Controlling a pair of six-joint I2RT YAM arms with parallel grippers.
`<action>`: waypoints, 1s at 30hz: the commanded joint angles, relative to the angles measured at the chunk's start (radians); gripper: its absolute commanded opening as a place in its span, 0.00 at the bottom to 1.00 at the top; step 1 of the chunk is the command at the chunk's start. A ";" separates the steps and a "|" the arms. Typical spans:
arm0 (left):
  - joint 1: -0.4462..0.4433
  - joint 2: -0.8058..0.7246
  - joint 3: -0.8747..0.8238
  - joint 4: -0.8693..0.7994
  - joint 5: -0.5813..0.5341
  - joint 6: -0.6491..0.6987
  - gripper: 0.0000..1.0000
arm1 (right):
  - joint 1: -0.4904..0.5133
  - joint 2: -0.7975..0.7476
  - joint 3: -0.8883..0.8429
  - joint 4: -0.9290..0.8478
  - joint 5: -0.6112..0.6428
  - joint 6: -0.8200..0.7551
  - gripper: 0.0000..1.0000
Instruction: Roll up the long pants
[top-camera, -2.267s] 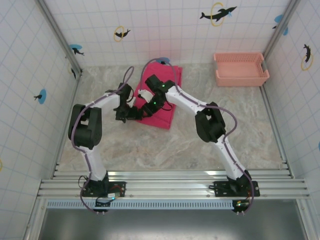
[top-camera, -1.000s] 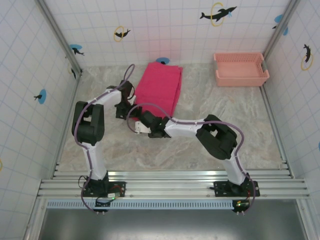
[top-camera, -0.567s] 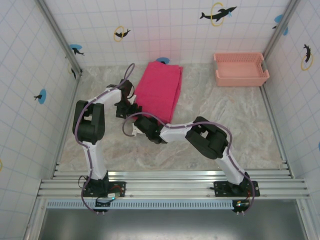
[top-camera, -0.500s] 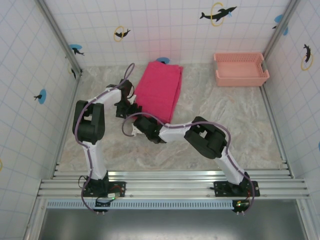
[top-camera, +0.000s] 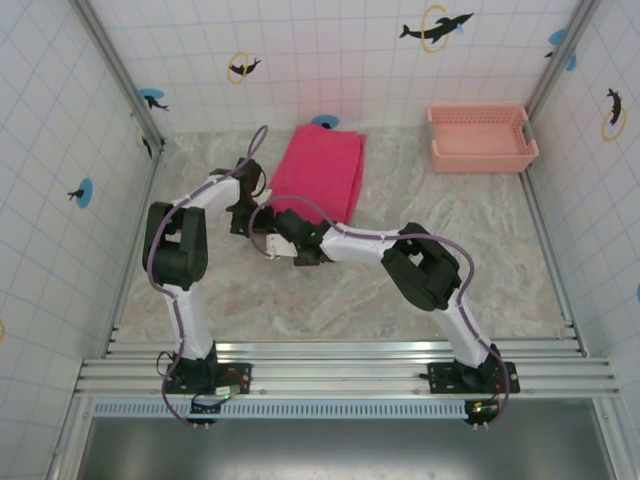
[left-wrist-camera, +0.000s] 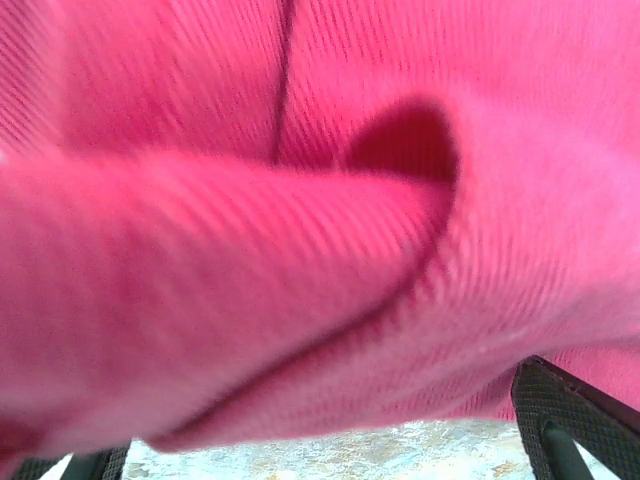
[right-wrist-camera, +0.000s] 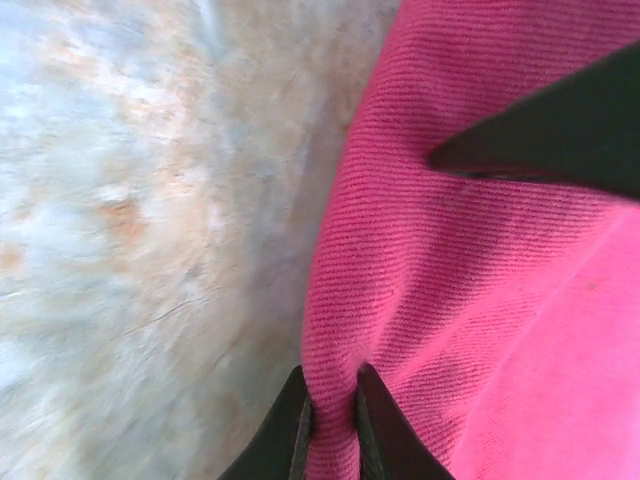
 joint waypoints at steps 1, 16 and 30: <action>0.021 -0.112 0.050 -0.093 -0.055 0.076 0.97 | -0.027 -0.032 0.080 -0.353 -0.352 0.122 0.02; 0.028 -0.417 -0.094 -0.123 -0.106 0.124 0.97 | -0.134 -0.022 0.133 -0.364 -1.154 0.461 0.00; 0.023 -0.520 -0.239 -0.080 -0.040 0.136 0.97 | -0.254 -0.016 0.048 -0.087 -1.273 0.808 0.00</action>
